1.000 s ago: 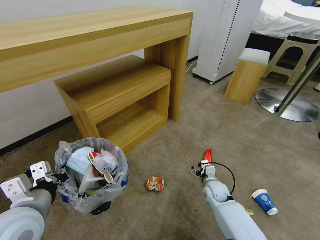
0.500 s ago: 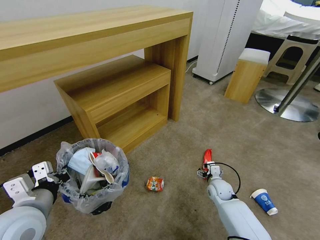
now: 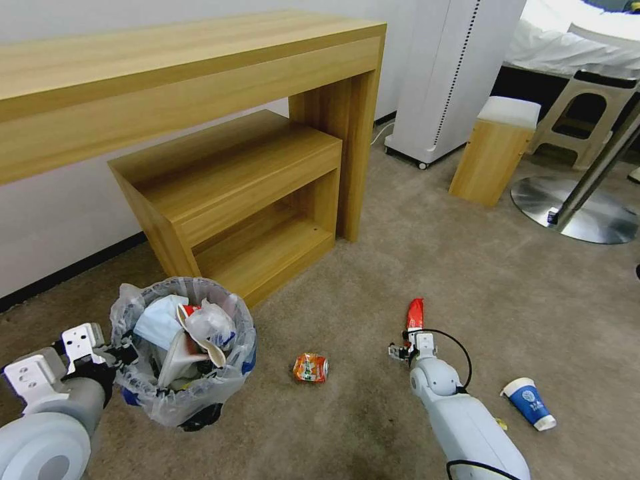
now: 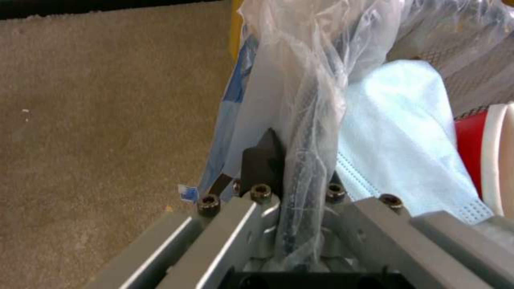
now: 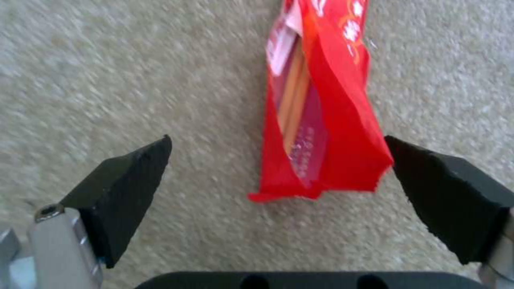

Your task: Pick up the trash bin and place the garbage on the floor into it.

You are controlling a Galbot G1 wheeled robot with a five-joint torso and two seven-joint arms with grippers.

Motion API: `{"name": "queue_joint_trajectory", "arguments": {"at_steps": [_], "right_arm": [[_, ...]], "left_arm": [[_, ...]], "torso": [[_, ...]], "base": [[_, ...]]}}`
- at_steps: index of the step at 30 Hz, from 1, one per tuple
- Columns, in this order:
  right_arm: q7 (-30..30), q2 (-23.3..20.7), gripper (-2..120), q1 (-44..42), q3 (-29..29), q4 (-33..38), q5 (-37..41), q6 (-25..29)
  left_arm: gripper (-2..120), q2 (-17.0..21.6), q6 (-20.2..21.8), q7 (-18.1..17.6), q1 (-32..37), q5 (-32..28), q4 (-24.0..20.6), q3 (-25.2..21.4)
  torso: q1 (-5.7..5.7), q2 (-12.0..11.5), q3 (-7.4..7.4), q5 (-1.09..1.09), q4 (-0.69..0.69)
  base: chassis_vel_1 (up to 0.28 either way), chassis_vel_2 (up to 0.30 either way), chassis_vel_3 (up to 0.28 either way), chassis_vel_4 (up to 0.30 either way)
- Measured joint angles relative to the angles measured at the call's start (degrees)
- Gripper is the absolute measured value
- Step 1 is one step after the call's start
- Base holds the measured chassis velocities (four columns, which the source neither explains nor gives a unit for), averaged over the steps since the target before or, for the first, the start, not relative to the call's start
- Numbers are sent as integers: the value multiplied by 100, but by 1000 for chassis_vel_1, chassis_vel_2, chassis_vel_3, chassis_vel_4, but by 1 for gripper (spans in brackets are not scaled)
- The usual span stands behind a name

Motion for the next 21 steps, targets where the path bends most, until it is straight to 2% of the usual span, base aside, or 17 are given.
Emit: {"name": "queue_joint_trajectory", "arguments": {"at_steps": [4, 6, 7, 9, 11, 13, 15, 17, 19, 21], "right_arm": [[2, -20, 97, 4, 15, -32, -70, -69], [1, -54, 89, 20, 43, -83, -141, -105], [1, -54, 89, 20, 43, -83, -141, -105], [-5, -85, 78, 42, 54, -123, -161, -105], [-9, -95, 75, 48, 57, -133, -165, -105], [-17, -117, 63, 76, 61, -160, -167, -95], [-20, -124, 59, 90, 61, -176, -170, -88], [-28, -138, 47, 144, 61, -242, -203, -56], [-33, -141, 45, 158, 61, -263, -218, -42], [-61, -154, 32, 188, 62, -307, -252, 10]], "left_arm": [[1, -12, -4, 3, -28, 2, 30, 29], [1, -26, -5, 4, -63, 17, 71, 78], [1, -26, -5, 4, -63, 17, 71, 78], [1, -33, -11, 4, -100, 35, 102, 116], [1, -34, -11, 4, -109, 40, 108, 125], [1, -35, -12, 4, -137, 47, 129, 144], [1, -37, -14, 5, -147, 55, 140, 150], [1, -46, -15, 4, -155, 72, 152, 168], [1, -48, -15, 4, -155, 77, 153, 171], [1, -55, -17, 4, -155, 100, 154, 183]], "torso": [[0, 0, 0, 0, 0], [0, 0, 0, 0, 0], [0, 0, 0, 0, 0], [0, 0, 0, 1, -1], [0, 0, 0, 0, -1], [0, 0, 0, 0, -1], [0, 0, 0, 1, -1], [0, 0, 0, 0, 0], [0, 0, 0, 0, 0], [0, 0, 0, 1, 0]], "base": [[0, 0, 0, 0], [0, 0, 0, 0], [0, 0, 0, 0], [0, 0, 0, 0], [0, 0, 0, 0], [0, 0, 0, 0], [0, 0, 0, 0], [0, 0, 0, 0], [0, 0, 0, 0], [0, 0, 0, 0]]}}
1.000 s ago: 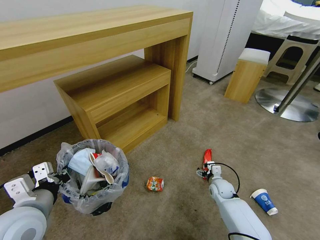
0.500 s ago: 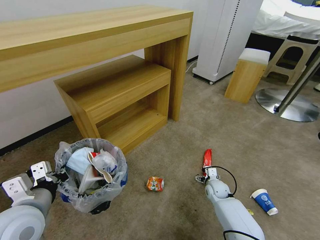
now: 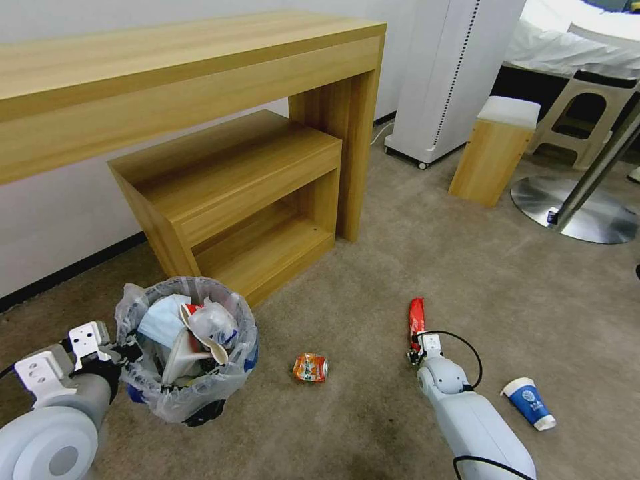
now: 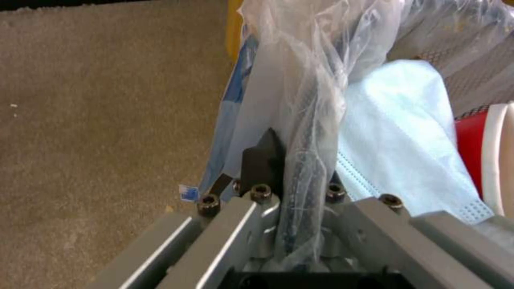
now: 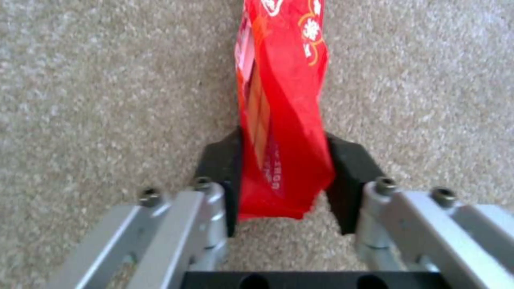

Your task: Pick up the trash bin and place the garbage on the floor into it.

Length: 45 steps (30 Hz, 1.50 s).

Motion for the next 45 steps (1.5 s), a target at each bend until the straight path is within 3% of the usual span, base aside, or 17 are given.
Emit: {"name": "queue_joint_trajectory", "arguments": {"at_steps": [2, 9, 15, 22, 27, 32, 34, 35, 38, 45], "right_arm": [[-11, -9, 29, 2, 1, 0, 0, 12], [-115, -108, 1, -102, 5, 262, 9, 114], [-229, -299, 0, -337, -4, 975, 227, 296], [-286, -855, 0, -836, -76, 2477, 834, 227], [-429, -1042, 0, -940, -94, 2919, 900, 328], [-902, -1186, 0, -858, -134, 3242, 1106, 912], [-1400, -1205, 0, -701, -183, 3354, 1298, 1456], [-1400, -1205, 0, -701, -183, 3354, 1298, 1456], [-2141, -1196, 0, -480, -328, 3560, 1673, 1972], [-3047, -1207, 0, -207, -681, 3824, 2239, 2398]], "left_arm": [[1, -2, 0, 0, 1, 7, 0, 2], [1, -31, -4, 0, 39, 63, -44, 22], [1, -54, -5, -12, 51, 111, -111, 74], [1, -112, -10, -18, 112, 284, -142, 238], [1, -129, -21, -17, 138, 341, -149, 294], [1, -125, -25, 5, 173, 388, -153, 381], [1, -109, -25, 13, 218, 379, -181, 496], [1, -109, -25, 13, 218, 379, -181, 496], [1, -68, -6, 6, 299, 303, -274, 723], [1, 1, 28, -18, 314, 217, -291, 1052]], "torso": [[0, 0, 0, 0, 0], [0, 0, 0, 0, 0], [0, 0, 0, 0, 0], [0, 0, 0, 0, -1], [0, 0, -1, 0, 0], [0, 0, -1, 0, -1], [0, 0, 0, -1, 0], [0, 0, 0, -1, 0], [0, 0, 0, -1, 0], [0, 0, 0, 0, 1]], "base": [[0, 0, 0, 0], [0, 0, 0, 0], [0, 0, 0, 0], [0, 0, 0, 0], [0, 0, 0, 0], [0, 0, 0, 0], [0, 0, 0, 0], [0, 0, 0, 0], [0, 0, 0, 0], [0, 0, 0, 0]]}}
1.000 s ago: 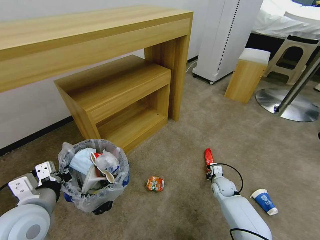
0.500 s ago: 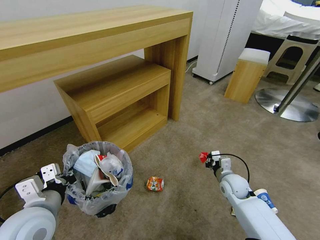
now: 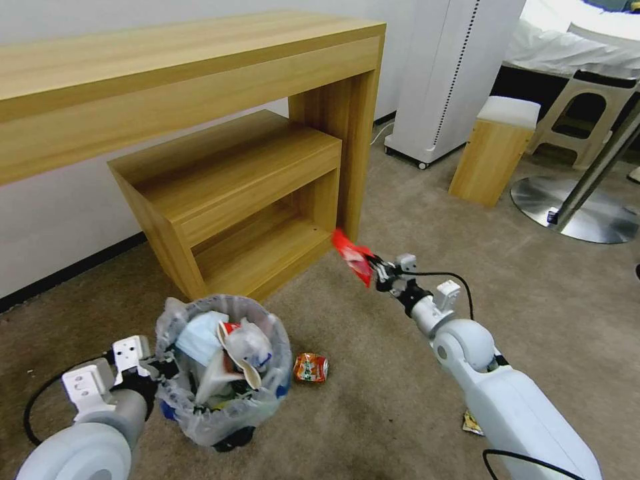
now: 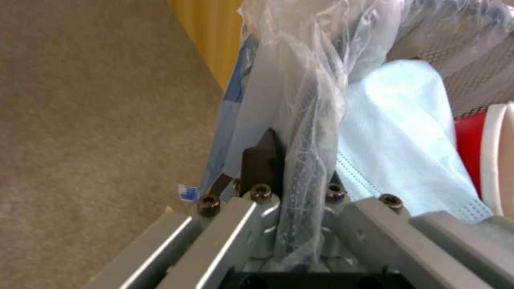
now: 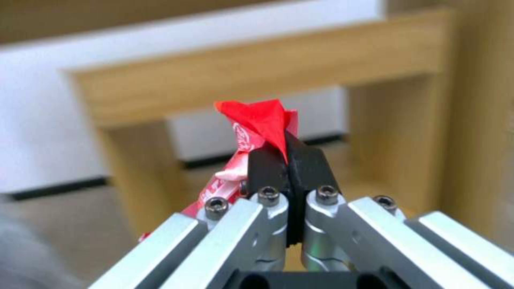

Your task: Pick up the trash bin and place the garbage on the floor into it.

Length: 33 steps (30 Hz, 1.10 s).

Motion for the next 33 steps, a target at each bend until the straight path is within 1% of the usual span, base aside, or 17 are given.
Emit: {"name": "queue_joint_trajectory", "arguments": {"at_steps": [2, 3, 4, 5, 7, 8, 9, 11, 12, 15, 18, 19, 24, 27, 28, 30, 33], "right_arm": [[-504, 39, 0, 92, -248, 15, 219, 221], [-504, 39, 0, 92, -248, 15, 219, 221], [-849, 106, 0, 143, -411, -41, 299, 387], [-849, 106, 0, 143, -411, -41, 299, 387], [-1414, 254, 0, 215, -671, -186, 403, 609], [-1680, 328, 0, 266, -784, -248, 453, 669], [-1680, 328, 0, 266, -784, -248, 453, 669], [-2060, 454, 0, 389, -969, -344, 500, 695], [-2060, 454, 0, 389, -969, -344, 500, 695], [-2355, 558, 0, 561, -1190, -448, 553, 652], [-2521, 559, 0, 597, -1255, -473, 546, 585], [-2642, 517, 0, 605, -1280, -477, 502, 541], [-2825, 338, 0, 599, -1277, -483, 381, 485], [-3152, 184, 0, 534, -1181, -502, 305, 420], [-3152, 184, 0, 534, -1181, -502, 305, 420], [-3500, 102, 0, 479, -1083, -564, 82, 376], [-3622, 73, 0, 451, -1044, -619, -42, 366]], "left_arm": [[1, 5, 3, -2, -32, 5, 39, 200], [1, 5, 3, -2, -32, 5, 39, 200], [1, 4, 5, -1, -54, 24, 60, 308], [1, 4, 5, -1, -54, 24, 60, 308], [1, -2, 8, -2, -86, 69, 96, 446], [1, -1, 10, -2, -106, 88, 114, 499], [1, -1, 10, -2, -106, 88, 114, 499], [1, 11, 13, -2, -144, 98, 132, 556], [1, 11, 13, -2, -144, 98, 132, 556], [1, 27, 24, -2, -172, 100, 134, 626], [1, 37, 32, -2, -193, 100, 134, 651], [1, 45, 34, -1, -215, 98, 134, 656], [1, 56, 36, 1, -256, 84, 162, 657], [1, 51, 37, 3, -291, 80, 187, 665], [1, 51, 37, 3, -291, 80, 187, 665], [1, 41, 39, 7, -305, 73, 192, 677], [1, 33, 40, 8, -306, 73, 192, 679]], "torso": [[0, 0, 0, -1, -1], [0, 0, 0, -1, -1], [0, 0, 0, -1, 0], [0, 0, 0, -1, 0], [0, 0, 0, 0, 0], [0, 0, 0, -1, 0], [0, 0, 0, -1, 0], [0, 0, 0, -1, 0], [0, 0, 0, -1, 0], [0, 0, 0, -1, 0], [0, 0, 0, 0, 0], [0, 0, 0, 0, 0], [0, 0, 0, 0, 0], [0, 0, 0, 0, -1], [0, 0, 0, 0, -1], [0, 0, 0, 1, -1], [0, 0, 0, 1, -1]], "base": [[0, 0, 0, 0], [0, 0, 0, 0], [0, 0, 0, 0], [0, 0, 0, 0], [0, 0, 0, 0], [0, 0, 0, 0], [0, 0, 0, 0], [0, 0, 0, 0], [0, 0, 0, 0], [0, 0, 0, 0], [0, 0, 0, 0], [0, 0, 0, 0], [0, 0, 0, 0], [0, 0, 0, 0], [0, 0, 0, 0], [0, 0, 0, 0], [0, 0, 0, 0]]}}
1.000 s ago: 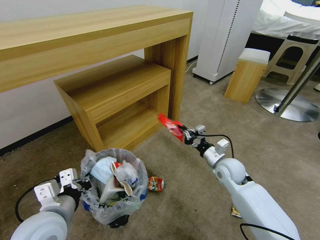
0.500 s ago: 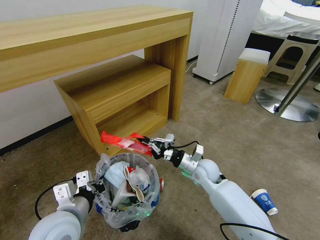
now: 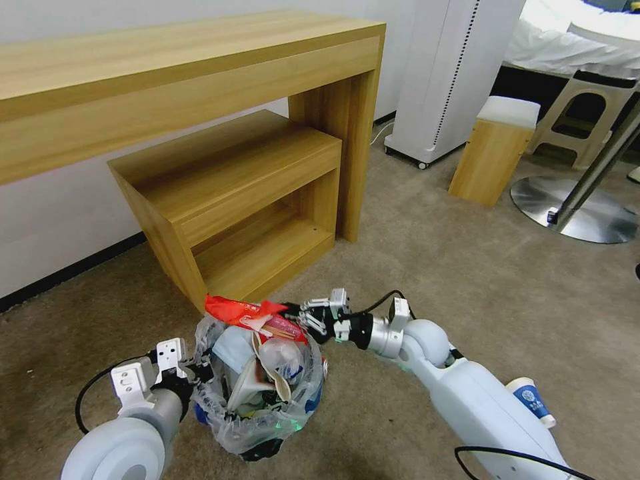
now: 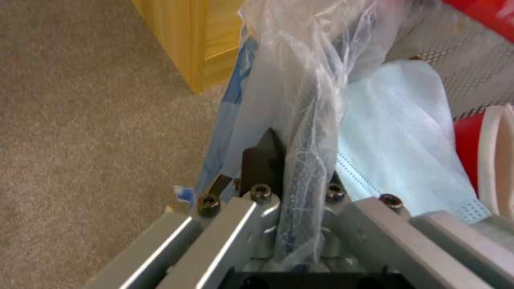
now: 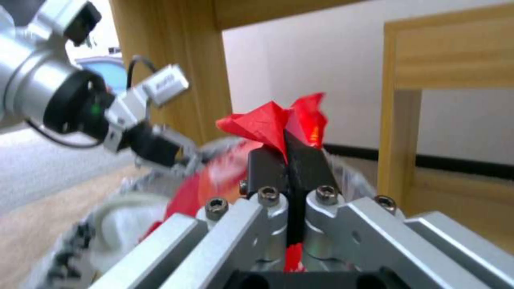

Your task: Pick up the trash bin and place the garbage on the floor into it.

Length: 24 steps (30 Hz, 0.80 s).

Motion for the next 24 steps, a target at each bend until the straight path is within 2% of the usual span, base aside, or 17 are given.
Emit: {"name": "queue_joint_trajectory", "arguments": {"at_steps": [15, 24], "right_arm": [[-420, 66, 0, -141, -39, 65, -62, 76], [-448, 89, 0, -218, -61, 295, 258, 226]], "left_arm": [[1, -7, 1, 6, 27, -6, -34, -46], [1, 27, 1, 22, 88, -2, -58, -74]], "torso": [[0, 0, 0, 0, 0], [0, 0, 0, -1, 0]], "base": [[0, 0, 0, 0], [0, 0, 0, 0]]}}
